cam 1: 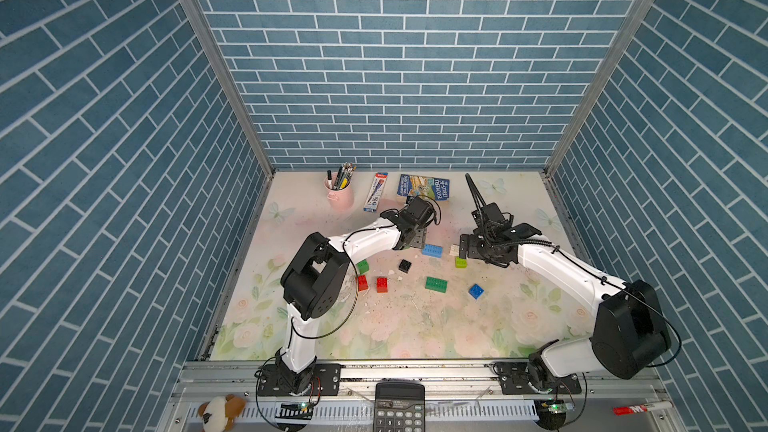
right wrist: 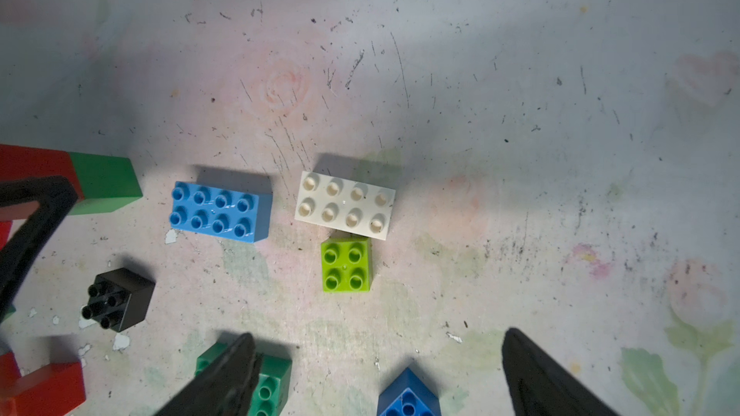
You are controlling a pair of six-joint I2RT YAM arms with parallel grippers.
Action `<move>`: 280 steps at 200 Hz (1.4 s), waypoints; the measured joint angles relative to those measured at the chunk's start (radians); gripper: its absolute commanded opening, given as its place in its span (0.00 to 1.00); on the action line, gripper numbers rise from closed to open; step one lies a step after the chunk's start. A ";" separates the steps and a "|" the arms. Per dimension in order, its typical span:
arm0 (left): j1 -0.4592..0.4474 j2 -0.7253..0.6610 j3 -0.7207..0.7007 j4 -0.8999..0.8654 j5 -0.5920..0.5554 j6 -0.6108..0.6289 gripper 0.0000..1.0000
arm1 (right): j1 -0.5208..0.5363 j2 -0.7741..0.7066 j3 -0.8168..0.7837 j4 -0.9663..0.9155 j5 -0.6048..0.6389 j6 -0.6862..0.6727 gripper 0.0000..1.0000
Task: Assemble the letter r with lego
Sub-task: Pick up the lego brick from the center of the board.
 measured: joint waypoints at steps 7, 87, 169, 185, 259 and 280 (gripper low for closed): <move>0.001 0.003 0.005 -0.004 0.002 -0.001 0.69 | -0.001 0.005 0.000 0.000 0.000 0.000 0.95; 0.018 0.065 0.048 -0.035 0.021 0.008 0.53 | -0.016 0.045 0.006 0.001 -0.008 -0.001 0.94; 0.030 0.065 0.058 -0.042 0.039 0.034 0.49 | -0.025 0.090 0.050 0.000 -0.029 -0.004 0.93; 0.034 0.065 0.058 -0.042 0.044 0.039 0.55 | -0.025 0.094 0.059 0.001 -0.031 -0.004 0.94; 0.037 0.050 0.055 -0.020 0.078 0.048 0.71 | -0.026 0.094 0.079 -0.008 -0.038 -0.005 0.95; 0.037 0.006 0.028 -0.006 0.085 0.048 0.75 | -0.026 0.094 0.081 -0.012 -0.038 -0.005 0.95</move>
